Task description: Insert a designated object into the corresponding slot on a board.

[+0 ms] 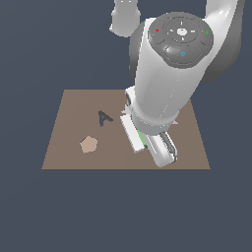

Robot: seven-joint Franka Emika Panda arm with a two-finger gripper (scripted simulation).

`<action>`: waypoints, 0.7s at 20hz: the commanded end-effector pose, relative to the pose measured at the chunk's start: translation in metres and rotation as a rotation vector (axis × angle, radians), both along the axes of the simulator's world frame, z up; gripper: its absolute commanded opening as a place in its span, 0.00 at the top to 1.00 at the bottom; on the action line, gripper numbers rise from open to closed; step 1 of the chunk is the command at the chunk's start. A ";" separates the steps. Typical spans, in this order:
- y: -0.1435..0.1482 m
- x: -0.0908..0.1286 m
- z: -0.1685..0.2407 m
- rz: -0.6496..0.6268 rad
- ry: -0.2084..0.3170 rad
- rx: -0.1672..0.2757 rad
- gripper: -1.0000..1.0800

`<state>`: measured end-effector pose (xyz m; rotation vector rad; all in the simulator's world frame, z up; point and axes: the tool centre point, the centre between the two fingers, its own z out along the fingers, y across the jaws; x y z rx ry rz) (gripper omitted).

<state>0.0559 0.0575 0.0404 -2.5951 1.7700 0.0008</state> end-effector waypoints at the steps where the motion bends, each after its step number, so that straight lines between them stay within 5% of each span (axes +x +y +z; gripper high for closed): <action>1: 0.001 0.001 0.000 -0.004 0.000 0.000 1.00; 9: 0.000 0.002 -0.010 -0.004 0.000 0.001 1.00; 10: 0.000 0.002 -0.010 -0.004 0.000 0.001 0.04; 14: 0.000 0.002 -0.010 -0.004 0.000 0.001 0.04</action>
